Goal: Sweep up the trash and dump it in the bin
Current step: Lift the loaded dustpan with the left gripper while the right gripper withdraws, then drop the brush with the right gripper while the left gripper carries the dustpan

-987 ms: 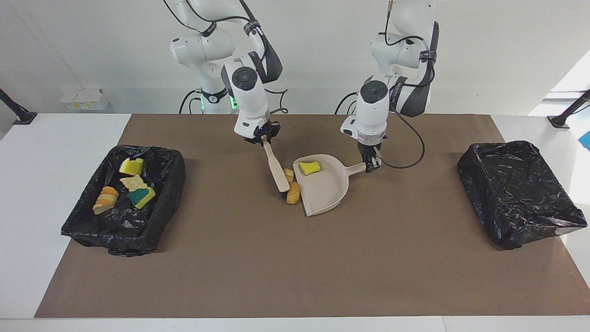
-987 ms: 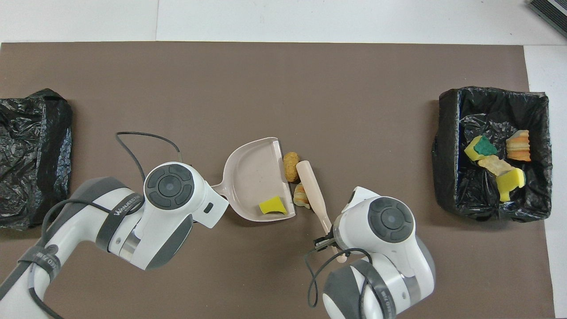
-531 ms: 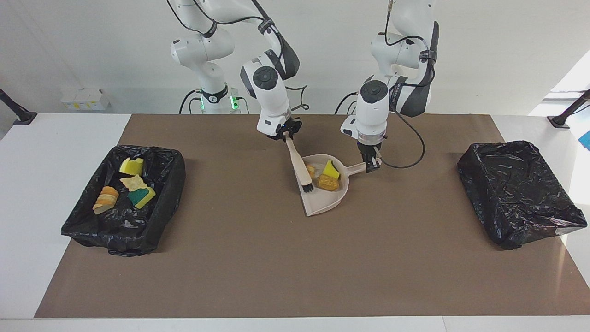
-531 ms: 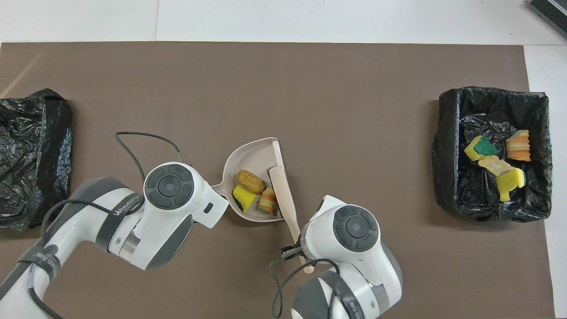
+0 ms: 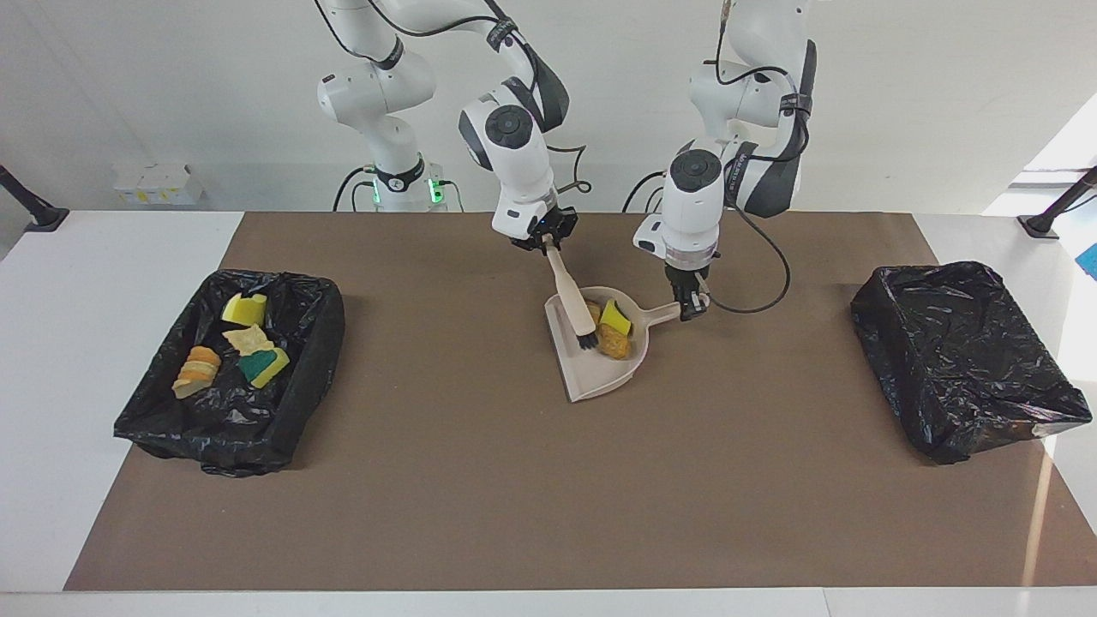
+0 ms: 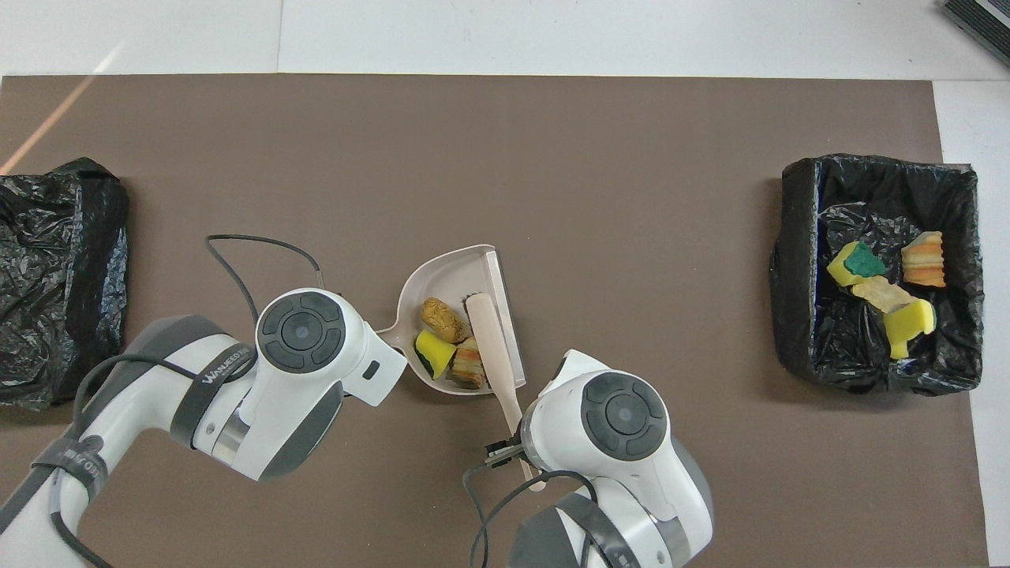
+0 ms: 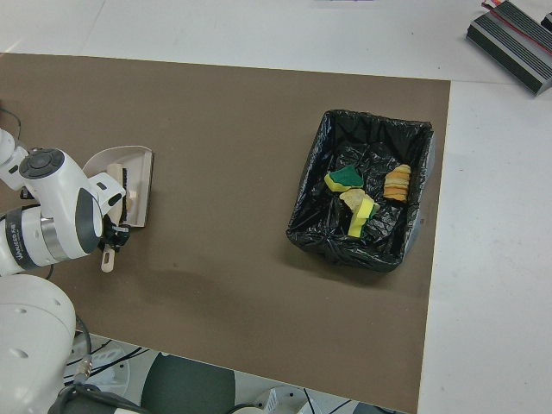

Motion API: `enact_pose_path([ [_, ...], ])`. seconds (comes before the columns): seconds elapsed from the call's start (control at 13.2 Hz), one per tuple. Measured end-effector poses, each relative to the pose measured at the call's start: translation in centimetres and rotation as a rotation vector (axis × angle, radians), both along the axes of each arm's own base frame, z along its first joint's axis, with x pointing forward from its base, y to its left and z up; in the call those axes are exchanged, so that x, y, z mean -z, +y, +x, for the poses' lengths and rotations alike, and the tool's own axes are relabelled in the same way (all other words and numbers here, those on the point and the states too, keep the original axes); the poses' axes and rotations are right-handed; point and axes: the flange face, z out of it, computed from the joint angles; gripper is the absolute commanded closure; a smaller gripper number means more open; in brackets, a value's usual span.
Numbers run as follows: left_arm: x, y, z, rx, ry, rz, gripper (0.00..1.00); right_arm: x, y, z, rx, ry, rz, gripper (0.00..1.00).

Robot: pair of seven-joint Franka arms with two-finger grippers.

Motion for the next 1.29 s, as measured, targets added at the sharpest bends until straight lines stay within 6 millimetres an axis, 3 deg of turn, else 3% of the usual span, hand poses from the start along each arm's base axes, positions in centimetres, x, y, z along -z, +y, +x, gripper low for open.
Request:
enact_pose_path([
  [0.38, 0.1, 1.2, 1.1, -0.013, -0.016, -0.012, 1.00, -4.0, -3.1, 0.7, 0.048, -0.022, 0.006, 1.00],
  [0.68, -1.8, 4.8, 5.2, -0.032, -0.041, -0.019, 1.00, -5.4, -2.7, 0.1, 0.119, -0.033, 0.003, 1.00],
  [0.83, -3.4, 6.9, 7.1, -0.032, -0.041, -0.016, 1.00, -5.8, -1.8, -0.5, 0.149, -0.032, -0.001, 1.00],
  [1.14, -8.3, 11.2, 10.0, -0.056, -0.037, -0.036, 1.00, -7.0, 2.1, -3.2, 0.195, -0.032, -0.015, 1.00],
  [1.29, -10.4, 15.0, 11.3, -0.034, -0.017, -0.049, 1.00, -6.9, 4.6, -5.5, 0.219, -0.038, -0.029, 1.00],
])
